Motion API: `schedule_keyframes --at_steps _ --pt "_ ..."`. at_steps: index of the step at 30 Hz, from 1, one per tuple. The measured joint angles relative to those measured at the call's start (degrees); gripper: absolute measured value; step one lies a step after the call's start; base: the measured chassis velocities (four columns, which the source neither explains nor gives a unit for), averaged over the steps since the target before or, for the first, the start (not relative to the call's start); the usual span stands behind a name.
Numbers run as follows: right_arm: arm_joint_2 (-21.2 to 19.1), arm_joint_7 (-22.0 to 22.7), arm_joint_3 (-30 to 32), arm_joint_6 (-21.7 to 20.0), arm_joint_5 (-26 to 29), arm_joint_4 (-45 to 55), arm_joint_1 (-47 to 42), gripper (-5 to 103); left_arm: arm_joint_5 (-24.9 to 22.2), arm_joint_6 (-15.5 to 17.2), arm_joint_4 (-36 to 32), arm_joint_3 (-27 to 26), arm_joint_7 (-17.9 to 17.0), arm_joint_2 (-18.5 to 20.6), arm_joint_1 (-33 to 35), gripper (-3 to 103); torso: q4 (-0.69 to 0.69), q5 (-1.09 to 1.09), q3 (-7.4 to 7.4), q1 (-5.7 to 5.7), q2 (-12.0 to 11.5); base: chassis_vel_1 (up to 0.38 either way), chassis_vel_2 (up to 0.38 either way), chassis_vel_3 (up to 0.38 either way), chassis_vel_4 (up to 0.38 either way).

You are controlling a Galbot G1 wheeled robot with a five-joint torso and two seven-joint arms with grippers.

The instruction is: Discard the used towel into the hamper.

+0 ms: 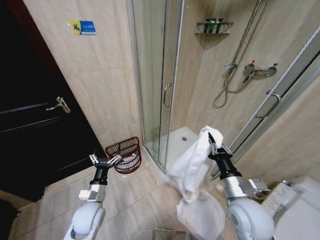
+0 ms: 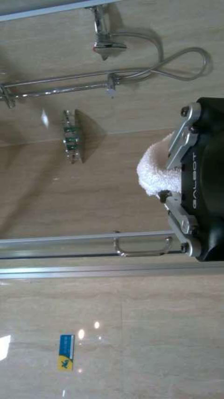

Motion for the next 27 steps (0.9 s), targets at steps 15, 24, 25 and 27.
schedule_keyframes --at_steps 15,24,25,27 --pt "0.85 -0.02 -0.07 0.80 -2.41 0.37 -1.15 4 -0.12 2.76 -0.96 0.33 0.29 0.00 0.10 99 0.00 0.00 0.00 0.00 0.00 0.000 0.000 0.000 0.000" --pt "1.02 -0.34 -0.38 1.19 -2.90 -0.48 -0.69 4 -0.15 3.52 -1.51 0.02 0.57 -0.03 0.36 100 0.00 0.00 -0.33 -0.33 -0.65 0.000 0.000 0.000 0.000" --pt "0.89 -0.37 -0.37 1.27 -2.90 -0.63 -0.68 4 -0.14 3.51 -1.48 0.02 0.57 -0.05 0.37 100 0.00 0.00 -0.40 -0.40 -0.79 0.000 0.000 0.000 0.000" --pt "0.60 -0.37 -0.28 1.46 -2.90 -0.93 -0.68 4 -0.14 3.51 -1.39 0.01 0.57 -0.10 0.38 100 -0.01 0.00 -0.55 -0.53 -1.08 0.037 0.014 0.030 0.028"
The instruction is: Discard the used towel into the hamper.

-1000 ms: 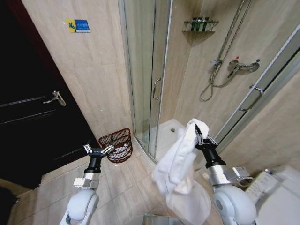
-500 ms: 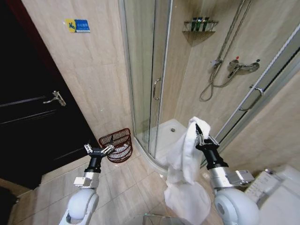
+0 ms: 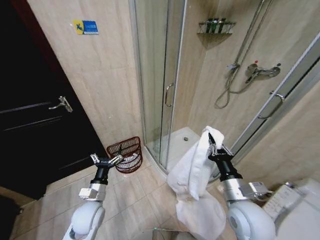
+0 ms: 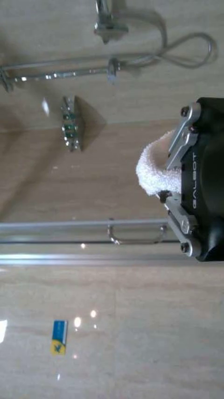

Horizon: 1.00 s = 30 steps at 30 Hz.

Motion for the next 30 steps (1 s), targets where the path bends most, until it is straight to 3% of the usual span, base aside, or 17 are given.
schedule_keyframes --at_steps 6,12,14,30 --pt "-0.11 0.00 0.01 0.10 0.08 -0.21 0.19 4 0.06 -0.18 0.13 -0.08 -0.02 -0.06 0.07 100 0.01 0.00 -0.42 -0.35 -0.75 0.081 0.068 0.064 0.072" --pt "-0.20 -0.04 0.06 -0.06 -0.38 -0.33 0.41 4 0.63 -2.44 1.22 -0.16 -0.73 0.00 -0.33 103 0.03 -0.01 -0.62 -0.47 -1.10 0.075 0.066 0.063 0.057" --pt "-0.31 0.02 0.13 -0.17 -0.81 -0.42 0.49 4 0.72 -2.74 1.26 -0.16 -0.86 0.02 -0.33 100 0.01 0.00 -0.65 -0.49 -1.12 0.000 0.000 0.000 0.000" --pt "-0.67 0.40 -0.08 -0.34 -1.26 -0.49 0.19 4 0.77 -2.53 -0.01 0.12 -0.85 -0.43 0.90 98 0.02 0.00 -0.62 -0.47 -1.07 0.062 0.053 -0.047 -0.057"
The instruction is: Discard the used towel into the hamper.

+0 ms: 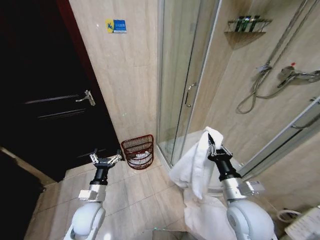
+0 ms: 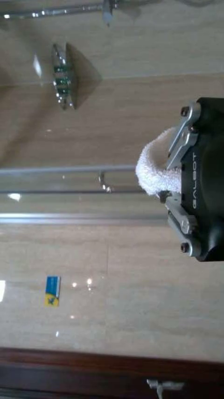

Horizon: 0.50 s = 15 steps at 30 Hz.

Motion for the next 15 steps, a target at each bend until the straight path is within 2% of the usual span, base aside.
schedule_keyframes --at_steps 3,5,11,12,15 --pt "-0.04 -0.08 -0.05 0.13 0.00 0.00 -0.06 4 0.00 0.21 -0.22 0.00 0.05 -0.18 0.39 95 -0.02 0.00 0.01 0.01 0.02 0.166 0.198 -0.206 -0.193" --pt "-0.16 -0.11 -0.11 0.19 0.00 -0.01 -0.09 4 0.04 0.56 -0.48 0.00 0.14 -0.35 0.70 98 -0.03 0.02 0.02 0.02 0.04 0.216 0.219 -0.225 -0.230" --pt "-0.32 -0.26 -0.23 0.90 0.12 -0.18 -0.15 4 0.24 0.98 -0.76 -0.02 0.27 -0.57 0.92 99 -0.03 -0.01 -0.05 -0.03 -0.10 0.250 0.274 -0.233 -0.219" --pt "-0.30 -0.26 -0.33 1.21 0.18 -0.28 -0.15 4 0.28 0.98 -0.76 -0.03 0.27 -0.57 0.89 99 -0.02 -0.05 -0.10 -0.07 -0.20 0.195 0.290 -0.137 -0.140" --pt "-0.19 -0.26 -0.46 1.58 0.26 -0.44 -0.16 4 0.31 1.00 -0.70 -0.05 0.29 -0.56 0.87 99 -0.02 -0.01 -0.23 -0.19 -0.43 0.197 0.161 -0.109 -0.080"
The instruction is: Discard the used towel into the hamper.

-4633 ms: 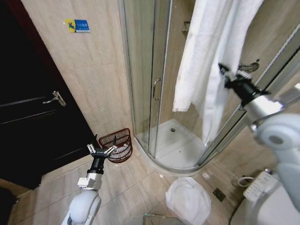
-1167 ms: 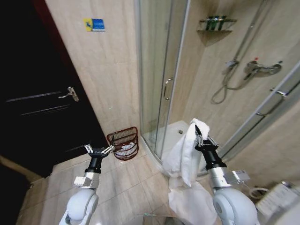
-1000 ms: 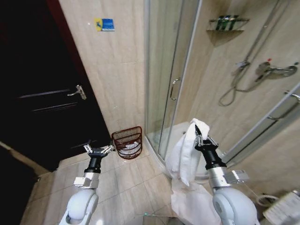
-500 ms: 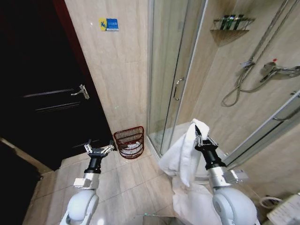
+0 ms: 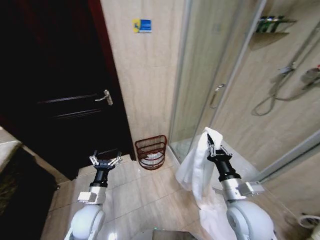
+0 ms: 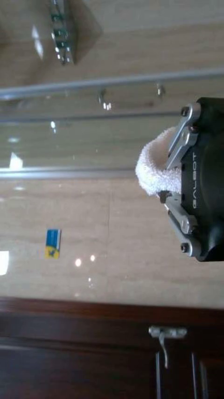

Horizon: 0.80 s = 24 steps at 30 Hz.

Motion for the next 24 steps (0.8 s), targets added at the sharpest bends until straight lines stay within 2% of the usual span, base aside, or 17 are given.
schedule_keyframes --at_steps 11,17,24 --pt "-0.02 -0.09 -0.11 0.31 0.38 -0.83 0.74 4 0.02 -0.15 1.08 0.04 0.03 0.05 -0.61 99 -0.02 0.03 -0.48 -0.42 -0.89 0.042 0.039 0.089 0.087" --pt "0.05 -0.66 -0.22 2.15 0.56 -1.77 1.33 4 -0.01 -1.02 2.30 0.12 -0.34 0.28 -1.52 99 0.02 0.02 -0.60 -0.51 -1.09 0.093 0.085 0.067 0.069" --pt "0.01 -0.36 0.13 1.23 0.67 -2.09 2.00 4 0.33 -1.32 2.85 0.40 -0.39 0.40 -2.18 99 -0.02 0.01 -0.60 -0.51 -1.10 0.011 0.012 0.003 -0.001"
